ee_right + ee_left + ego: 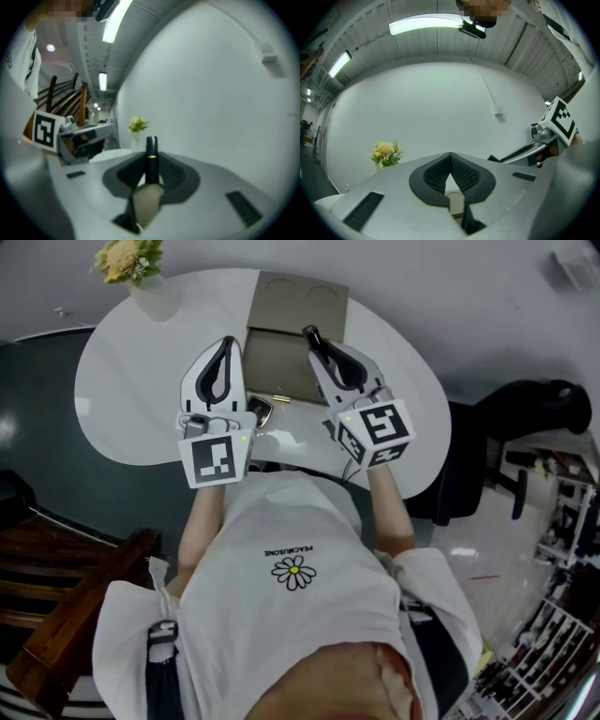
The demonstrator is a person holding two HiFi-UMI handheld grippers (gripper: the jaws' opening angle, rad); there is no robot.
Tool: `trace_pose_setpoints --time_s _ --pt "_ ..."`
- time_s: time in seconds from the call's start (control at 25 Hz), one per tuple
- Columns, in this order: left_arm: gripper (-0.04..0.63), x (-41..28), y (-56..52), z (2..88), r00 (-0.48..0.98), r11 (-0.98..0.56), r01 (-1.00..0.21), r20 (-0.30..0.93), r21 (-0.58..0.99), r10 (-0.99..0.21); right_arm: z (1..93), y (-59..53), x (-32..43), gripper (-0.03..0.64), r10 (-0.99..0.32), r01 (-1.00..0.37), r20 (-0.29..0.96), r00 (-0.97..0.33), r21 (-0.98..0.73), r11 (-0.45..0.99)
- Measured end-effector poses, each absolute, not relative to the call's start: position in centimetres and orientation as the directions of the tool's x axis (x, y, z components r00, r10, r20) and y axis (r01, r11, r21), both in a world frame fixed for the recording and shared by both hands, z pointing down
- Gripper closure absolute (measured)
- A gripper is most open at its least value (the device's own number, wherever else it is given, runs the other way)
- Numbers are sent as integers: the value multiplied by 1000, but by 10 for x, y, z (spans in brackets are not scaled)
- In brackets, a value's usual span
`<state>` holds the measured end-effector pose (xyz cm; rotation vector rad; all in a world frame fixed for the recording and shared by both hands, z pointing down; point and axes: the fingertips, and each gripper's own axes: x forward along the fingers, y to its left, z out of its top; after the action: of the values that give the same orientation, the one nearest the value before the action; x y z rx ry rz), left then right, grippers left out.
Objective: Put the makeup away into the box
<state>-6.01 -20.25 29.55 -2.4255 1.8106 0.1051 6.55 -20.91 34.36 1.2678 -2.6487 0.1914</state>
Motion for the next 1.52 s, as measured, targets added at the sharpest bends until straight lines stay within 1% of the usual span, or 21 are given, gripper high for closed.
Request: trace_pose_setpoints --time_s 0.12,0.32,0.52,0.72,0.88,1.04,1.44,1.52 --pt "575 -78 -200 304 253 -249 -967 -112 -47 -961 362 -220 38 508 -668 -703 313 -675 2 711" --pt "575 -102 -191 317 167 -165 -986 -80 -30 -983 421 -230 2 508 -442 -523 508 -739 -19 852" --pt "575 -140 -187 323 64 -64 -998 -84 -10 -994 487 -223 -26 508 -252 -358 673 -695 -20 934" --pt "575 -166 -182 337 -18 17 -1000 -63 17 -998 543 -212 -33 508 -105 -257 789 -605 -69 964" --pt "575 -180 -175 346 -76 74 -997 -47 31 -996 574 -207 -28 508 -46 -236 844 -535 -97 967" --pt "575 -189 -172 347 -100 99 -995 -42 29 -994 591 -204 -22 508 5 -232 865 -501 -140 963" --pt "575 -194 -166 348 -112 111 -993 -41 33 -993 597 -205 -23 505 16 -214 861 -508 -144 966" --pt "575 -193 -166 346 -106 105 -994 -52 30 -993 591 -205 -25 489 10 -220 850 -527 -148 964"
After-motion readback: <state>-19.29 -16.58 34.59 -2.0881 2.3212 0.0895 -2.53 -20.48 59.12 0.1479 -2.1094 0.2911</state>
